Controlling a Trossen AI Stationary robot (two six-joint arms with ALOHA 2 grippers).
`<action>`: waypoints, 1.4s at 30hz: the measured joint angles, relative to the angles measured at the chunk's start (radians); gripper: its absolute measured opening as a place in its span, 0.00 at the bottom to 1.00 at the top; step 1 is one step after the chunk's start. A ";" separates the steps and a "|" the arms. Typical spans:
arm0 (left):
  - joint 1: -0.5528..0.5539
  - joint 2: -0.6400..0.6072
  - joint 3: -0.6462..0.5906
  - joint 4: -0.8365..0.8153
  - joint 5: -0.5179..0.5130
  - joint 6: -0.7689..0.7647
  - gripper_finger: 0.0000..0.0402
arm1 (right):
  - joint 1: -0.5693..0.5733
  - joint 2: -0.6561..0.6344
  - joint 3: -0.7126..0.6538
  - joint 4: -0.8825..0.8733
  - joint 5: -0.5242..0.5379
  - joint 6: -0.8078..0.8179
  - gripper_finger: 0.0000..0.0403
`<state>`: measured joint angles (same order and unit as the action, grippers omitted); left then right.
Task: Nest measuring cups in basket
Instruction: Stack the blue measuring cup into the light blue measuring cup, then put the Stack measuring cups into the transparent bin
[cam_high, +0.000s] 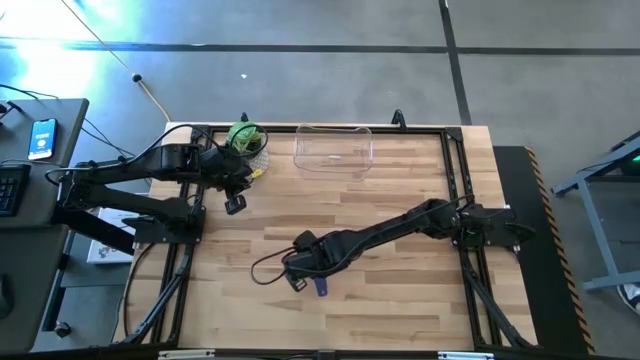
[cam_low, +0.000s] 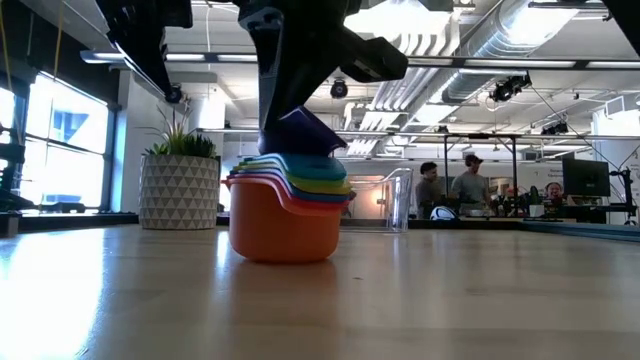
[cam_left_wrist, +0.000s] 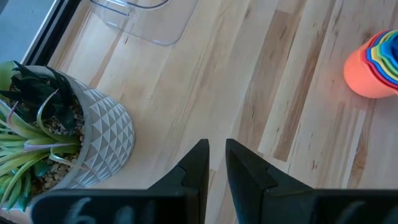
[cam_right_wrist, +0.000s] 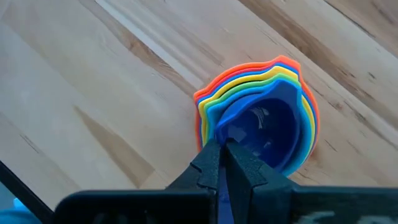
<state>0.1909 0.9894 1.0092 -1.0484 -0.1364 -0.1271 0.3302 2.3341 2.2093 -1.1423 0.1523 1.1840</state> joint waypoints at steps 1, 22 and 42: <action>0.000 0.000 0.000 0.000 0.000 0.000 0.11 | 0.000 0.000 0.000 0.000 0.000 -0.006 0.00; 0.000 0.000 0.000 0.000 0.001 0.030 0.11 | -0.005 0.002 0.031 -0.002 0.012 0.015 0.16; -0.063 -0.488 -0.280 0.255 0.095 -0.127 0.11 | -0.067 -0.070 0.147 -0.062 0.182 -0.040 0.15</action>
<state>0.1276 0.5011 0.7288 -0.7938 -0.0413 -0.2538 0.2629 2.2640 2.3562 -1.2045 0.3339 1.1437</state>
